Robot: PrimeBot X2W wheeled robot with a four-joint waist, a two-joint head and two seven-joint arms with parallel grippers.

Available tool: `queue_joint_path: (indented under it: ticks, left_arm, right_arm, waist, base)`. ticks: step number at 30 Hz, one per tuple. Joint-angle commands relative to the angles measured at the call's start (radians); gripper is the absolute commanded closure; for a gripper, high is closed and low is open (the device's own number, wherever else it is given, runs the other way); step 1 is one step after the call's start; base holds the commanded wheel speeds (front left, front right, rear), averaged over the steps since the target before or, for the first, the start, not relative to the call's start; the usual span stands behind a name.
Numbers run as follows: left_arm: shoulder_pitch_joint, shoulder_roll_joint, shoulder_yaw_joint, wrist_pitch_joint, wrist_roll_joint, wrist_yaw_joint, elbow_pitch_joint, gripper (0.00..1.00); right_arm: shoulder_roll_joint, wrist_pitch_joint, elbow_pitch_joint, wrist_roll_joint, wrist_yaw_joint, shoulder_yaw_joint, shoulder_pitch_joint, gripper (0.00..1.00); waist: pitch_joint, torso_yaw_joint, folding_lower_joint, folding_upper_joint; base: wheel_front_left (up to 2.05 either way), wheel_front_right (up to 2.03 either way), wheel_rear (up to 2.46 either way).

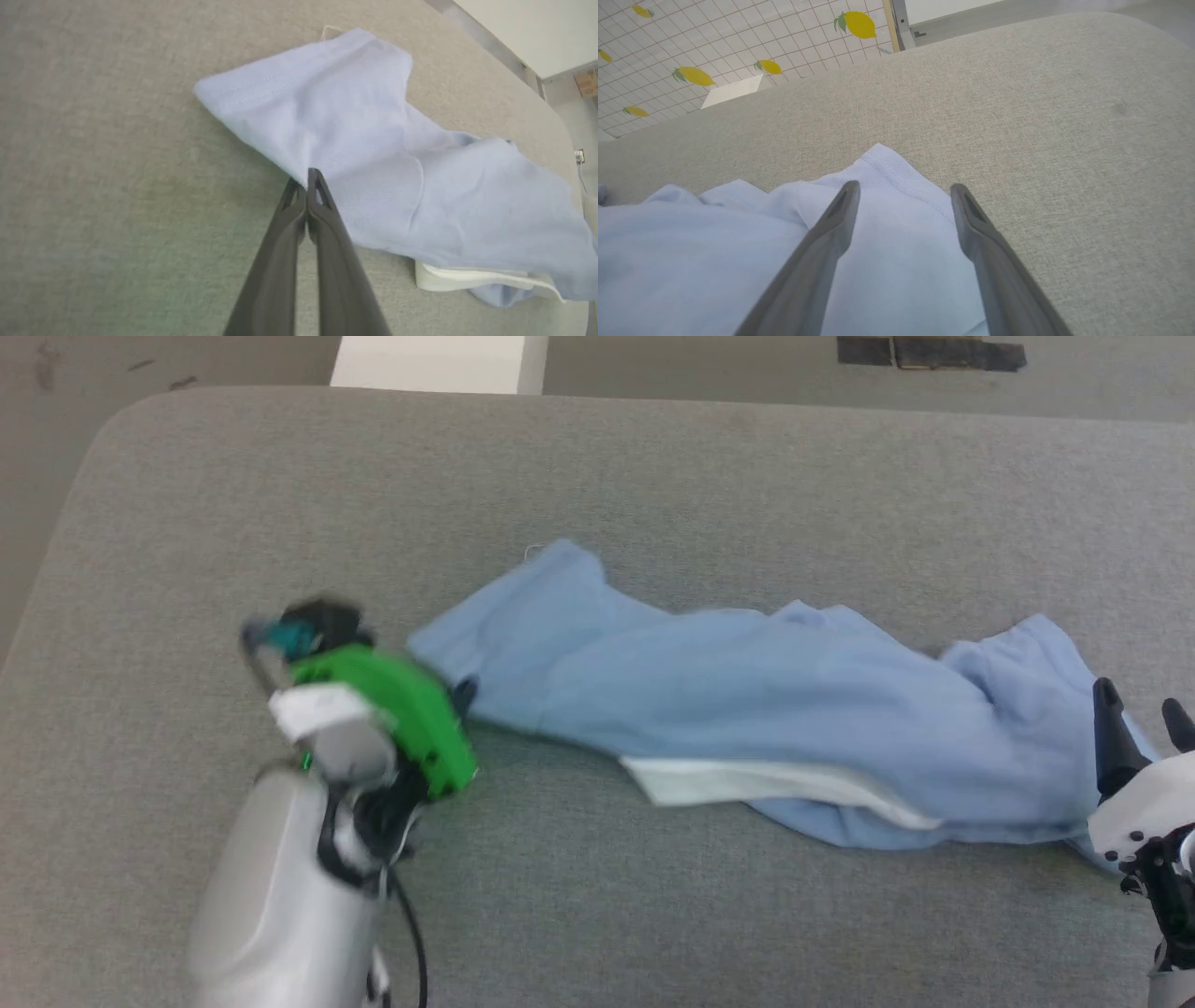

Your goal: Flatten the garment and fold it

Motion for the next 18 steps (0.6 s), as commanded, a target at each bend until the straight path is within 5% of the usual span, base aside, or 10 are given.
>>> queue_joint_path:
  ticks: [1, 8, 9, 10, 11, 18]
  left_arm:
    - [0.060, 0.002, 0.024, -0.021, -0.020, 0.020, -0.003, 1.00]
    - [0.203, -0.024, 0.061, -0.050, -0.084, 0.035, 0.023, 1.00]
    - [0.206, -0.027, 0.063, -0.056, -0.090, 0.032, 0.025, 0.93]
    - [0.207, -0.028, 0.064, -0.062, -0.090, 0.032, 0.026, 0.27]
    - [0.205, -0.028, 0.071, -0.073, -0.093, 0.031, 0.024, 0.00]
    - [0.181, 0.053, 0.097, -0.152, -0.020, 0.035, -0.078, 0.00]
  right_arm:
    - [0.001, 0.004, -0.002, -0.005, -0.001, 0.006, 0.005, 0.00]
    - [0.001, 0.012, -0.013, -0.007, -0.001, 0.007, 0.009, 0.00]
    - [0.001, 0.014, -0.014, -0.009, -0.001, 0.006, 0.010, 0.00]
    - [0.001, 0.015, -0.015, -0.009, -0.001, 0.005, 0.011, 0.00]
    - [0.001, 0.016, -0.015, -0.010, -0.001, 0.005, 0.013, 0.00]
    - [0.001, 0.016, -0.003, -0.001, -0.001, 0.015, 0.023, 0.00]
  waist:
    - [-0.012, 0.015, -0.0001, -0.0001]
    - [-0.007, 0.027, -0.0001, -0.0001]
    - [-0.008, 0.028, -0.0001, -0.0001]
    - [-0.009, 0.029, -0.0001, -0.0001]
    - [-0.011, 0.029, -0.0001, -0.0001]
    - [-0.029, 0.016, -0.0001, -0.0001]
  base:
    - [0.00, 0.00, 0.00]
    - [0.00, 0.00, 0.00]
    - [0.00, 0.00, 0.00]
    - [0.00, 0.00, 0.00]
    - [0.00, 0.00, 0.00]
    - [0.00, 0.00, 0.00]
